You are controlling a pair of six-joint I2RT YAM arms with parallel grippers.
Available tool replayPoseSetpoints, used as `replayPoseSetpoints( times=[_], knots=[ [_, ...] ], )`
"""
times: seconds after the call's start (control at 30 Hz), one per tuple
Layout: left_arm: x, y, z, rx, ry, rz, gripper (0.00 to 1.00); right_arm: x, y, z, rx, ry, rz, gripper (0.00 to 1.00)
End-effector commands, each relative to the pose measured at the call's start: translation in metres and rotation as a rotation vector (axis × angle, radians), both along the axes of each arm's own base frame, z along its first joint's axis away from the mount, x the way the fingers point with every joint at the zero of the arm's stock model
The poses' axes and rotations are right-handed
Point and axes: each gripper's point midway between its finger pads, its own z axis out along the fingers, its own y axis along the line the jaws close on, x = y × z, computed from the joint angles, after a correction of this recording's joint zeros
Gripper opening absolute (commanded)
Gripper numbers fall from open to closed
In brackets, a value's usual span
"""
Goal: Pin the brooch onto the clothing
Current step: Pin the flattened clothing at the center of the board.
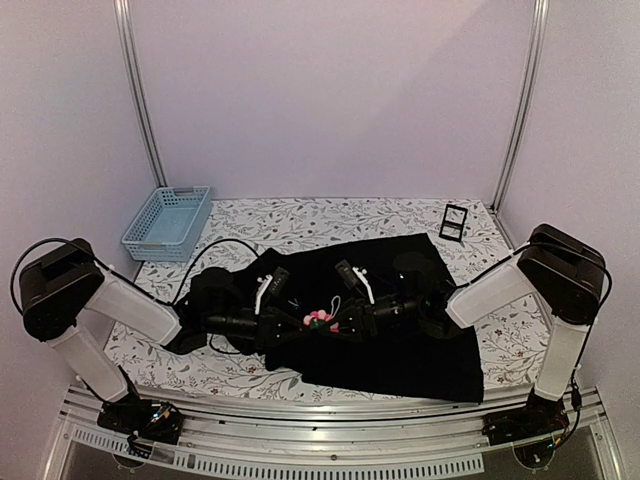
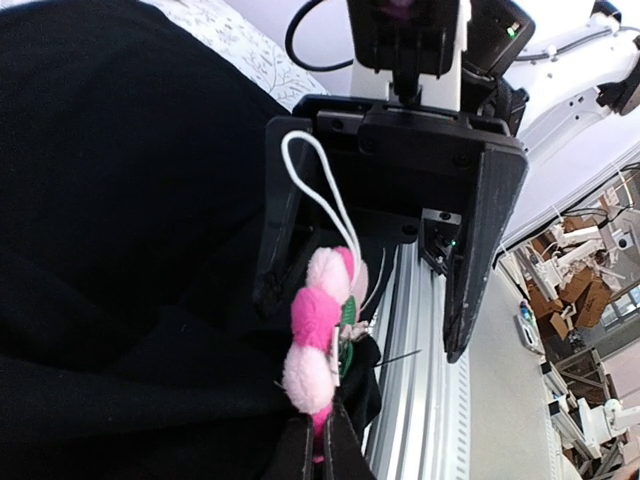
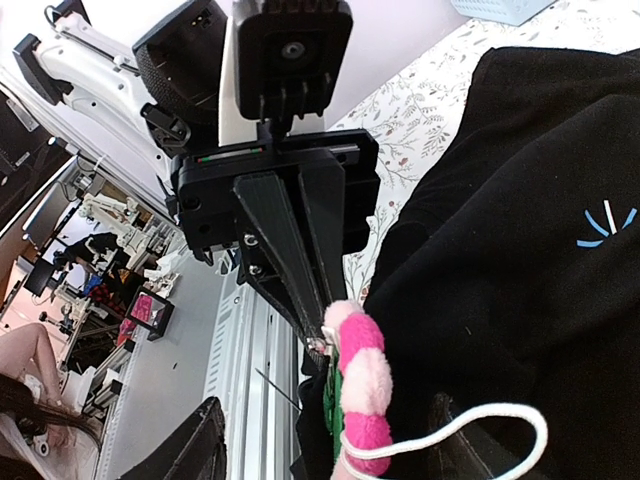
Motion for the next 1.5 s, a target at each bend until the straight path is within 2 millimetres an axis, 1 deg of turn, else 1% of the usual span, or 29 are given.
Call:
replayPoseSetpoints(
  times=[0.0, 0.07, 0.17, 0.27, 0.33, 0.47, 0.53, 0.57, 0.63, 0.67, 0.77, 0.87, 0.97, 1.0, 1.07, 1.13, 1.23, 1.3, 1.37, 1.4, 1.47],
  knots=[
    [-0.006, 0.001, 0.007, -0.022, 0.065, -0.050, 0.00, -0.002, 0.005, -0.001, 0.016, -0.041, 0.038, 0.68],
    [-0.005, 0.004, 0.006, -0.015, 0.087, -0.041, 0.00, -0.003, 0.005, -0.001, 0.011, -0.025, 0.035, 0.68],
    [0.002, 0.007, 0.009, -0.014, 0.125, -0.027, 0.00, -0.001, 0.007, 0.006, 0.002, -0.037, 0.015, 0.69],
    [0.006, 0.008, 0.019, -0.030, 0.158, -0.040, 0.00, 0.006, 0.011, 0.017, -0.010, -0.047, -0.008, 0.69],
    [0.006, 0.010, 0.026, -0.037, 0.179, -0.060, 0.00, 0.013, 0.012, 0.020, -0.029, -0.047, -0.041, 0.69],
    [0.010, 0.020, 0.033, -0.022, 0.223, -0.065, 0.00, 0.023, 0.009, 0.028, -0.056, -0.038, -0.116, 0.68],
    [0.009, 0.023, 0.043, -0.021, 0.242, -0.081, 0.00, 0.029, 0.007, 0.036, -0.067, -0.031, -0.158, 0.68],
    [0.008, 0.024, 0.048, -0.021, 0.243, -0.088, 0.00, 0.031, 0.007, 0.043, -0.068, -0.036, -0.177, 0.68],
    [0.004, 0.024, 0.059, -0.026, 0.249, -0.113, 0.00, 0.032, 0.006, 0.048, -0.097, -0.021, -0.210, 0.69],
    [0.003, 0.025, 0.062, -0.023, 0.253, -0.117, 0.00, 0.033, 0.005, 0.053, -0.102, -0.031, -0.233, 0.69],
    [-0.005, 0.027, 0.076, -0.031, 0.223, -0.149, 0.00, 0.030, -0.001, 0.063, -0.096, -0.052, -0.259, 0.70],
    [-0.006, 0.028, 0.088, -0.037, 0.194, -0.154, 0.00, 0.031, -0.008, 0.082, -0.066, -0.077, -0.293, 0.72],
    [-0.005, 0.026, 0.101, -0.063, 0.194, -0.151, 0.00, 0.035, -0.010, 0.097, -0.071, -0.105, -0.257, 0.74],
    [-0.002, 0.025, 0.103, -0.064, 0.185, -0.143, 0.00, 0.038, -0.009, 0.110, -0.062, -0.122, -0.227, 0.74],
    [0.008, 0.021, 0.112, -0.069, 0.137, -0.133, 0.00, 0.047, -0.009, 0.111, -0.090, -0.133, -0.185, 0.75],
    [0.020, 0.018, 0.114, -0.057, 0.123, -0.113, 0.00, 0.057, -0.010, 0.113, -0.094, -0.174, -0.186, 0.75],
    [0.037, 0.013, 0.113, -0.013, 0.121, -0.099, 0.00, 0.057, -0.012, 0.124, -0.033, -0.271, -0.183, 0.76],
    [0.040, 0.010, 0.109, 0.014, 0.146, -0.111, 0.00, 0.055, -0.018, 0.128, -0.030, -0.292, -0.195, 0.76],
    [0.038, 0.003, 0.104, -0.002, 0.208, -0.161, 0.00, 0.055, -0.026, 0.123, -0.065, -0.283, -0.221, 0.77],
    [0.038, -0.001, 0.099, -0.001, 0.257, -0.176, 0.00, 0.056, -0.030, 0.119, -0.076, -0.272, -0.239, 0.76],
    [0.037, -0.008, 0.093, 0.003, 0.309, -0.205, 0.00, 0.056, -0.043, 0.115, -0.082, -0.268, -0.293, 0.77]
  ],
)
